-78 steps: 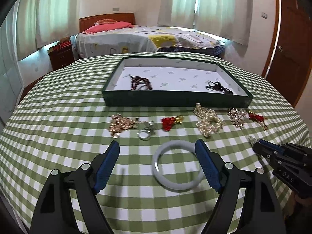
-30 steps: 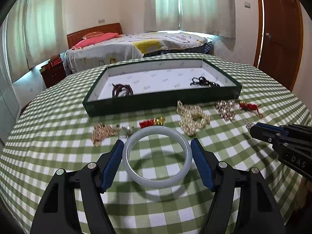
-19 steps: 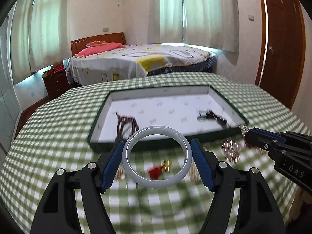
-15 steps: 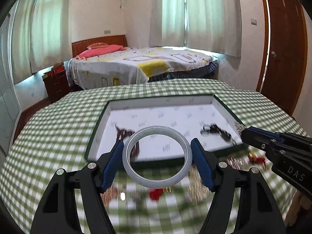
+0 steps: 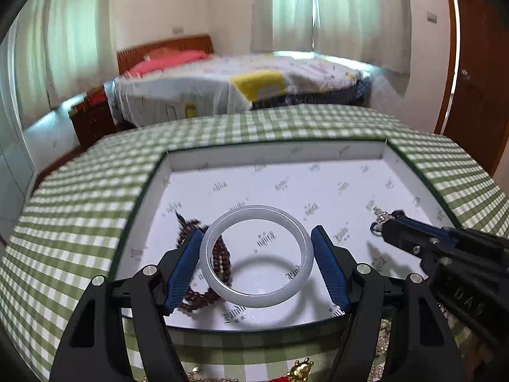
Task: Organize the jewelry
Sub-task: 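Lower the bangle into the box with the left gripper while the right gripper releases the brooch inside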
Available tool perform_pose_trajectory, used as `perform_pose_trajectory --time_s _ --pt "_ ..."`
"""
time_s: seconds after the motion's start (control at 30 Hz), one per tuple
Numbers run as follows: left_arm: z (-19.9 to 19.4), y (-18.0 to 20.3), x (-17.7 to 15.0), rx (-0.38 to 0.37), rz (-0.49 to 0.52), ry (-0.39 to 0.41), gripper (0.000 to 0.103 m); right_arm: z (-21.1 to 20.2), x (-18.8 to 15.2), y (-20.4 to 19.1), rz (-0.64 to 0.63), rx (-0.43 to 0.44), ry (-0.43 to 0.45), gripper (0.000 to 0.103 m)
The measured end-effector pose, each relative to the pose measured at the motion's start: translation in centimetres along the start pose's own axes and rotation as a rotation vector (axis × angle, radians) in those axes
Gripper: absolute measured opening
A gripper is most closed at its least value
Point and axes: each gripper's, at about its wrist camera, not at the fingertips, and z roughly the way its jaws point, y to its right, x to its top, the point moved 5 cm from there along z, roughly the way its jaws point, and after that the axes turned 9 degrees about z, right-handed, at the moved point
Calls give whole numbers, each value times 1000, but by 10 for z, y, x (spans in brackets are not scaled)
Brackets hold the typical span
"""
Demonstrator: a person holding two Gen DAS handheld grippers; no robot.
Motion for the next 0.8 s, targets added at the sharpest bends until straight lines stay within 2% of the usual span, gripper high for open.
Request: perform_pose_trajectory --time_s 0.2,0.33,0.43,0.47,0.63,0.8 --pt "14 4 -2 -16 26 -71 68 15 0 4 1 -35 -46 13" --pt "26 4 -7 -46 7 -138 68 20 -1 6 9 -45 -77 14" --pt "27 4 -7 -48 2 -146 69 21 -1 5 5 -45 -84 16" --pt "28 4 -7 -46 3 -151 69 20 -2 5 4 -43 -84 22" --pt "29 2 -8 -58 -19 -156 72 16 0 7 12 -29 -71 30" --pt "19 0 -8 -69 -45 -119 75 4 1 6 15 -18 -52 32"
